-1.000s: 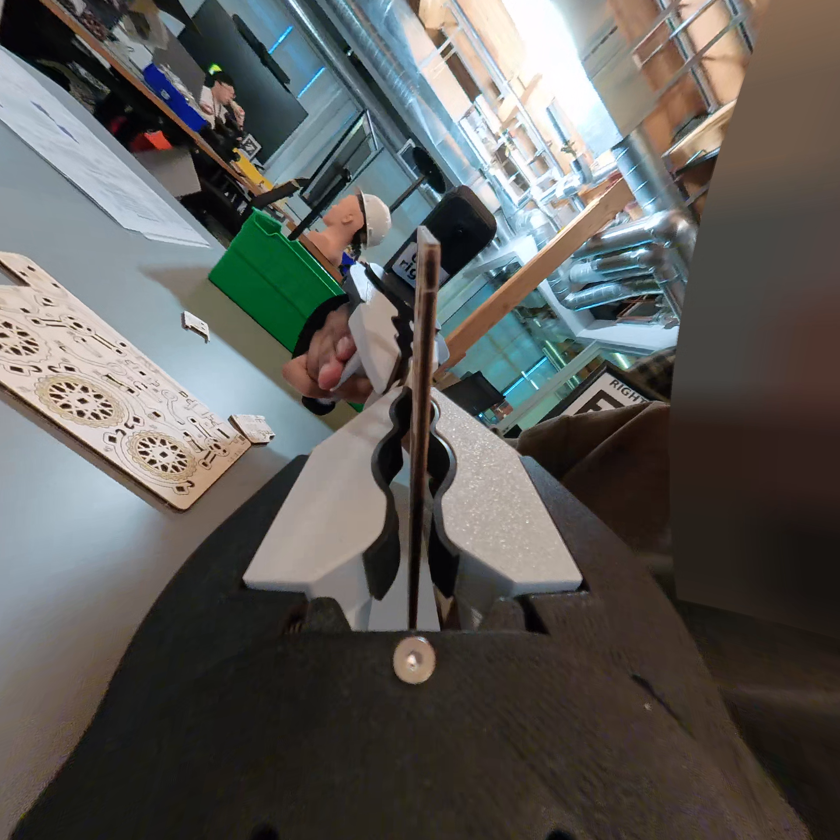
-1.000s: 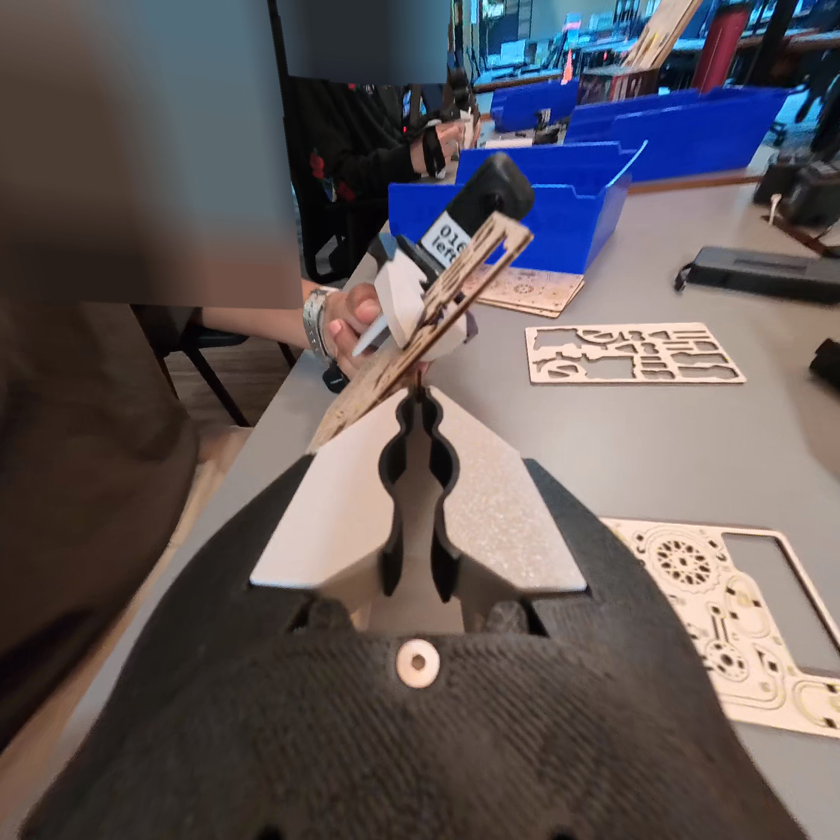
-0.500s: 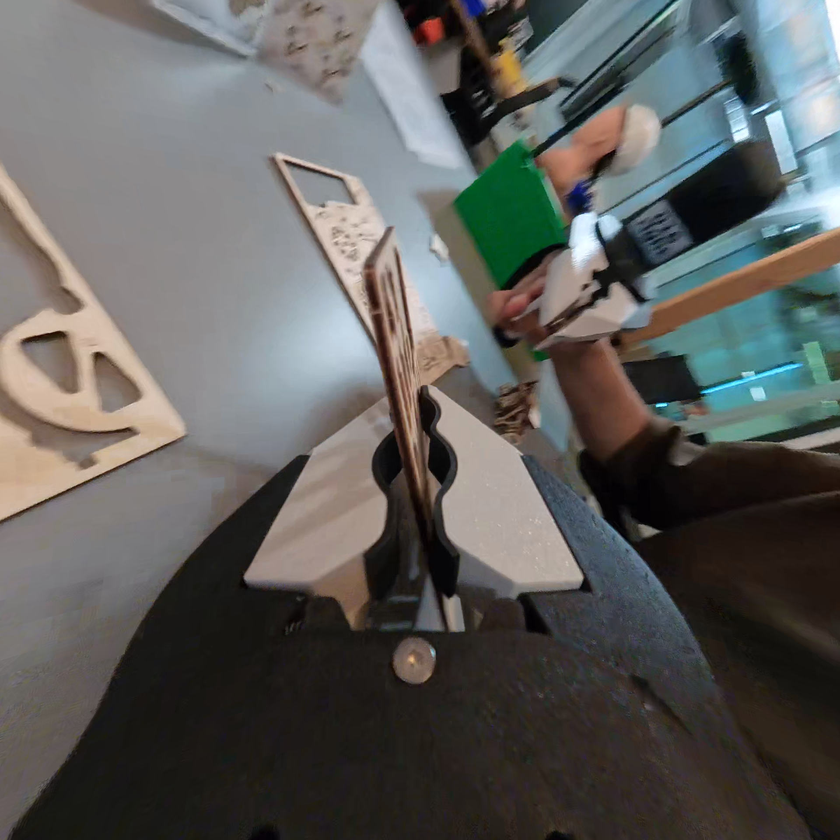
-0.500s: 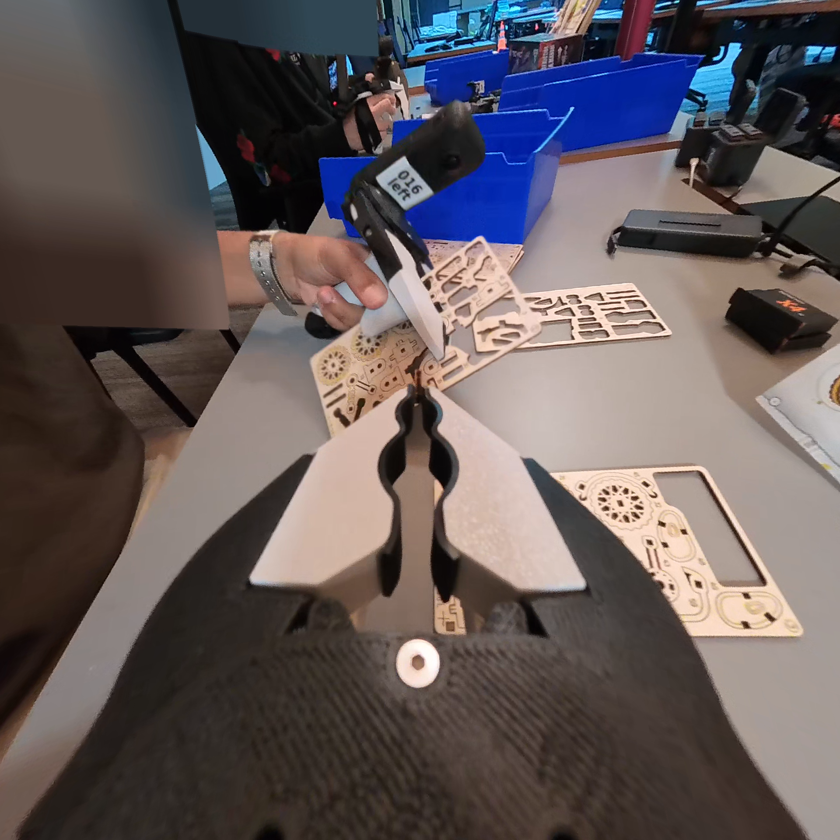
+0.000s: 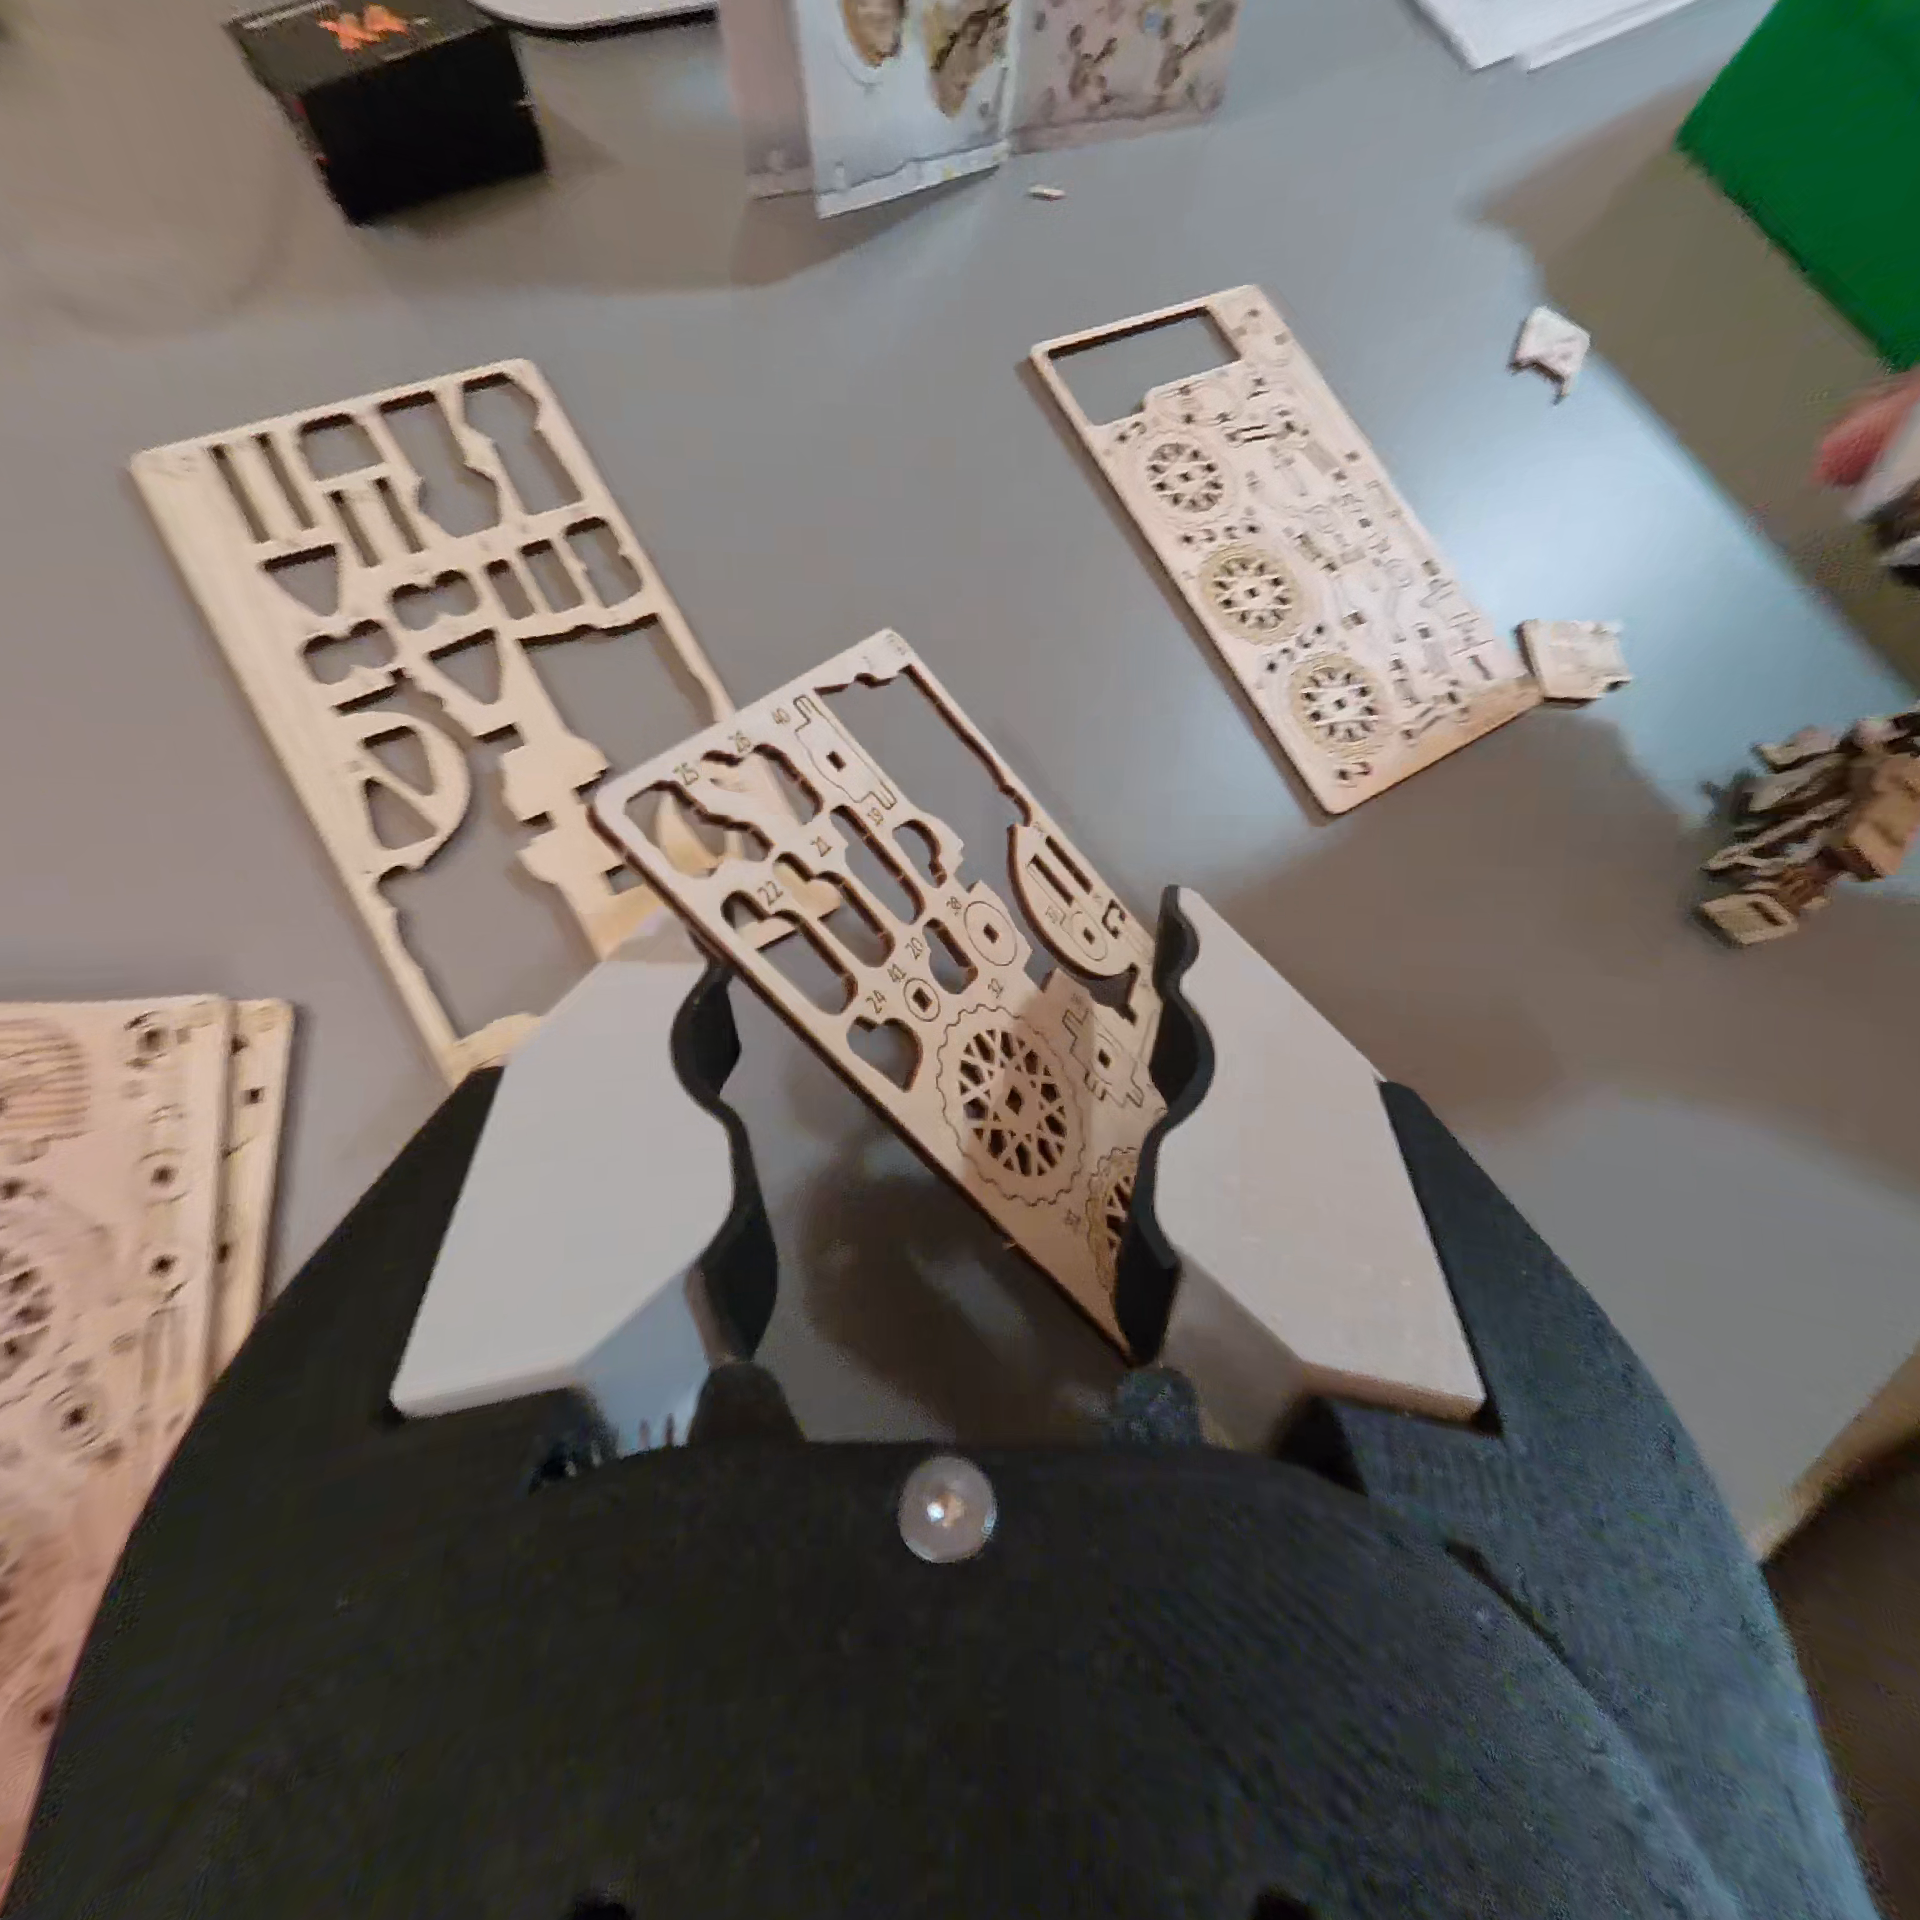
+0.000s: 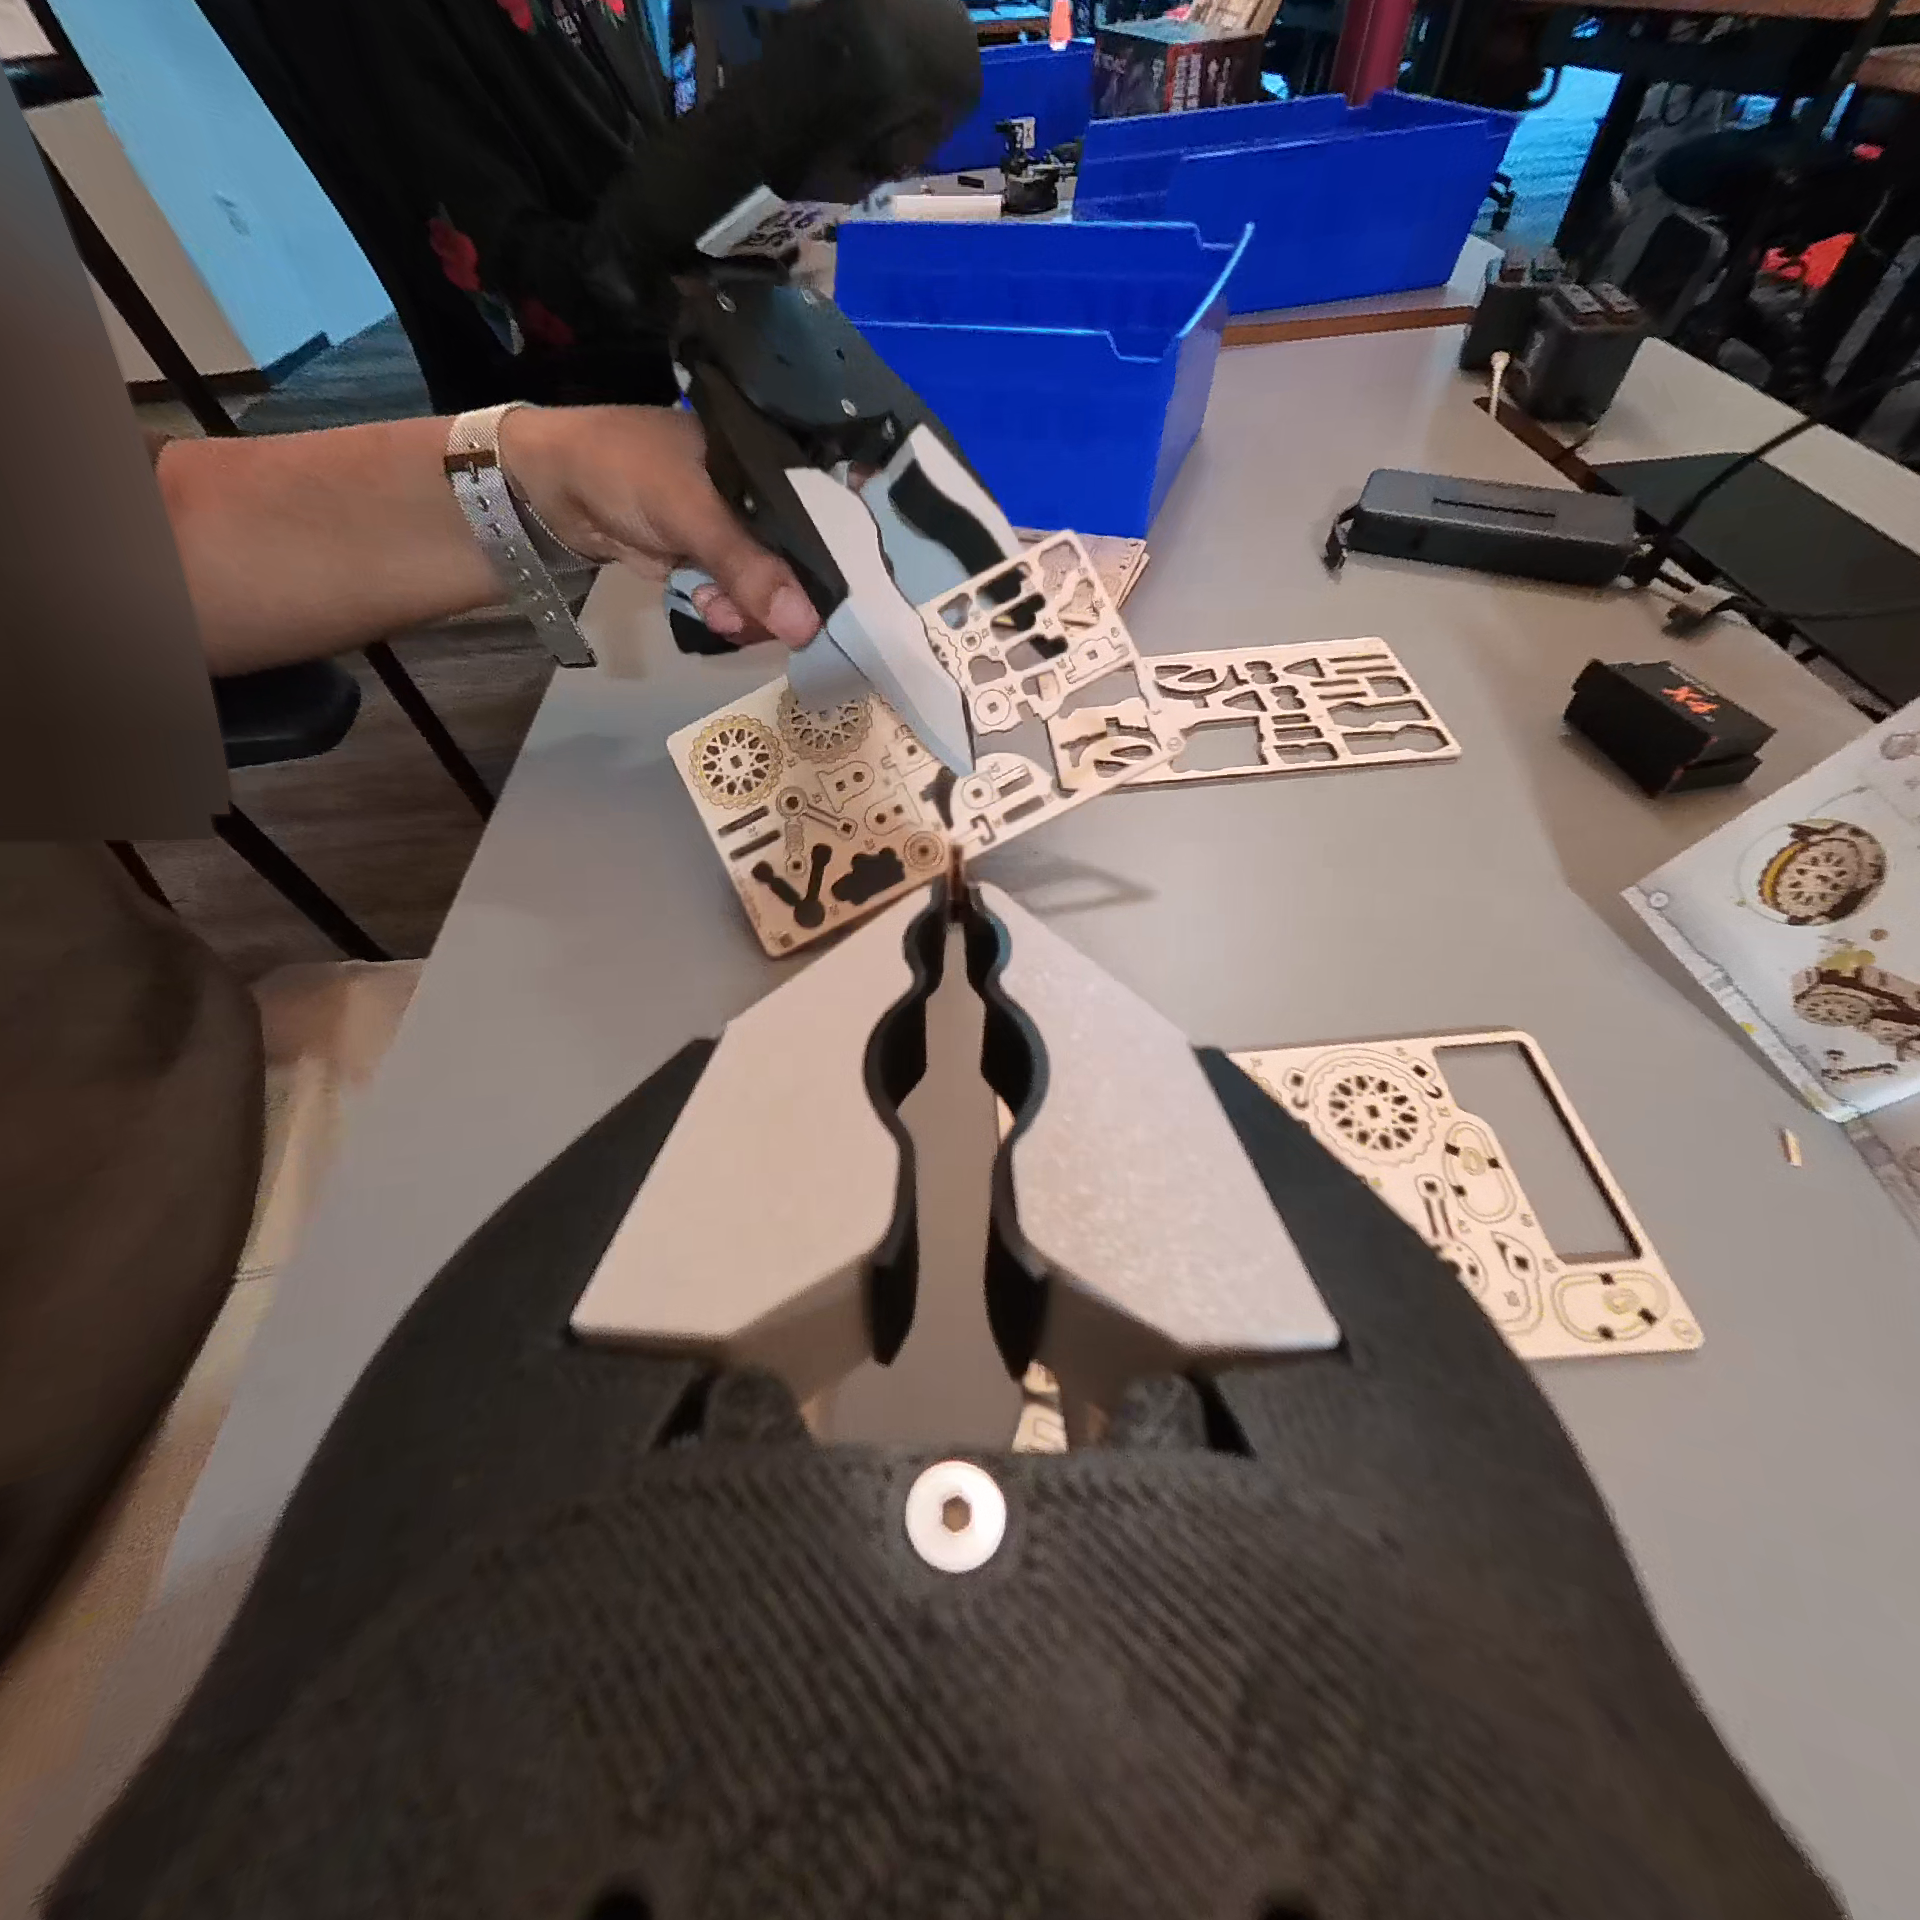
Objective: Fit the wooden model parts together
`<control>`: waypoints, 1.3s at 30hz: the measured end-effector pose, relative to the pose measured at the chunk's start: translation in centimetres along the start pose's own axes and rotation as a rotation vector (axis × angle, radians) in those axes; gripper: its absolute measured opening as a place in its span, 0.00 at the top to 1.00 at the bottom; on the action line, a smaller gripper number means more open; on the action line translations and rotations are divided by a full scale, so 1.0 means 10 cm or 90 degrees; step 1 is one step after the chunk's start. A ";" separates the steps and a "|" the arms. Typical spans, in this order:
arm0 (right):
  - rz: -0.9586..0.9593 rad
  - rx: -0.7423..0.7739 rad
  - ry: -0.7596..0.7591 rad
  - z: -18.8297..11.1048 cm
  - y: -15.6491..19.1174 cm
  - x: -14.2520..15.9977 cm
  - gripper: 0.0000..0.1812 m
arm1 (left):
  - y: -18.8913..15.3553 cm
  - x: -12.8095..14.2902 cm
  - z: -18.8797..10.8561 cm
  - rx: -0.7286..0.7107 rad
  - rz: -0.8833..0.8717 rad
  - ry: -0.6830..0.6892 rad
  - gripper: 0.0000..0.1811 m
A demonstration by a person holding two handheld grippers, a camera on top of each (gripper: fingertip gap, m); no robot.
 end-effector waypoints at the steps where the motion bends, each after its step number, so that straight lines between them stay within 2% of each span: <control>1: 0.000 0.010 0.003 -0.03 0.01 -0.01 1.00 | 0.04 -0.01 -0.03 -0.022 0.003 -0.006 0.56; 4: 0.010 0.039 0.006 -0.12 0.07 0.00 1.00 | 0.09 -0.06 -0.16 -0.052 0.009 -0.035 0.48; 10: 0.038 0.103 -0.009 -0.38 0.30 0.08 1.00 | 0.10 -0.25 -0.44 -0.127 0.017 -0.129 0.48; 11: 0.042 0.113 -0.014 -0.44 0.35 0.08 1.00 | 0.02 -0.29 -0.48 -0.104 0.016 -0.157 0.50; 12: 0.048 0.123 -0.020 -0.49 0.40 0.09 1.00 | -0.12 -0.33 -0.50 -0.057 0.016 -0.186 0.55; 15: 0.095 0.139 -0.044 -0.61 0.60 0.14 1.00 | -0.74 -0.35 -0.50 0.157 0.011 -0.239 0.71; 18: 0.158 0.143 -0.054 -0.67 0.82 0.30 1.00 | -1.37 -0.17 -0.34 0.354 -0.006 -0.192 0.75; 21: 0.217 0.150 -0.040 -0.70 1.01 0.53 1.00 | -1.80 0.12 -0.11 0.463 -0.025 -0.127 0.77; 25: 0.268 0.142 -0.010 -0.70 1.16 0.71 1.00 | -2.09 0.39 0.12 0.509 -0.035 -0.062 0.79; 29: 0.271 0.142 0.030 -0.72 1.23 0.88 1.00 | -2.26 0.36 0.19 0.551 -0.007 -0.041 0.80; 39: 0.290 0.111 -0.003 -0.82 1.35 0.90 1.00 | -2.42 0.46 0.30 0.600 0.079 0.018 0.90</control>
Point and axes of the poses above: each gripper's, where its closed fingertips meet, z out along the fingers, x out of its underside, y = z × x across the jaws, the point moved 6 cm from there along -z, back along the fingers, and after that the axes turned 1 degree about -z, right-handed, at the moved point
